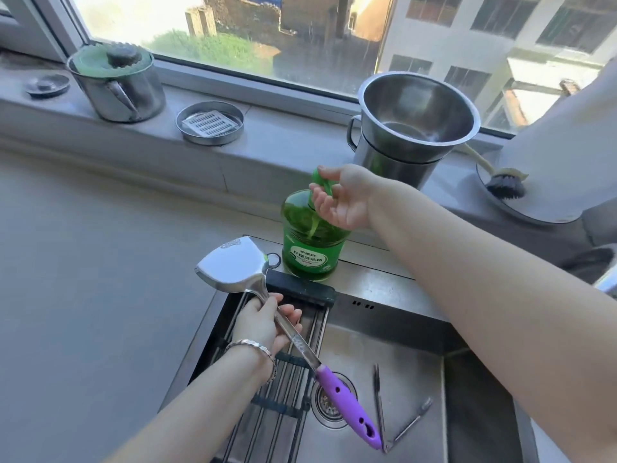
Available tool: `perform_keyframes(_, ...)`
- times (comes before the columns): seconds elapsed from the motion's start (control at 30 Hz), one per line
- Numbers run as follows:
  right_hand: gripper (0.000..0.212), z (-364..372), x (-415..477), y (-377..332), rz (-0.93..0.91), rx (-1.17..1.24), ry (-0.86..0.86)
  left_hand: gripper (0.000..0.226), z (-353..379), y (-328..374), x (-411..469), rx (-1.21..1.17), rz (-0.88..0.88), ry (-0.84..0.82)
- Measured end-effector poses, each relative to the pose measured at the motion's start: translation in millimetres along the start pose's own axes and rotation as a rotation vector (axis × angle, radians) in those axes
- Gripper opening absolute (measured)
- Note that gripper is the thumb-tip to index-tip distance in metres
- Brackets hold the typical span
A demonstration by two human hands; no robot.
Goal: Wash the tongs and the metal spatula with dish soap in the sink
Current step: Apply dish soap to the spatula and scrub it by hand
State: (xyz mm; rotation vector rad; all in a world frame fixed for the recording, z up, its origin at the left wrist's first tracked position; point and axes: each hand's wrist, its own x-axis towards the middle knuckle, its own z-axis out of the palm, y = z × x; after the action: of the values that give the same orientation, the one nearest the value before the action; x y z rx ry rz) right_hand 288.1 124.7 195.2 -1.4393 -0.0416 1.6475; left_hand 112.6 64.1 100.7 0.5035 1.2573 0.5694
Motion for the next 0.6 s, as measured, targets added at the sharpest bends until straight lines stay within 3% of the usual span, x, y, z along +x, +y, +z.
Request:
perform_keyframes(0.43, 0.041, -0.2, 6.4, 0.7, 0.045, 0.004, 0.029, 0.022, 2.9, -1.3, 4.7, -0.13, 0.004, 0.029)
perform_keyframes(0.6, 0.053, -2.9, -10.6, 16.0, -0.01, -0.06, 0.105, 0.025, 10.0, 2.7, -6.1, -0.161, 0.068, 0.161)
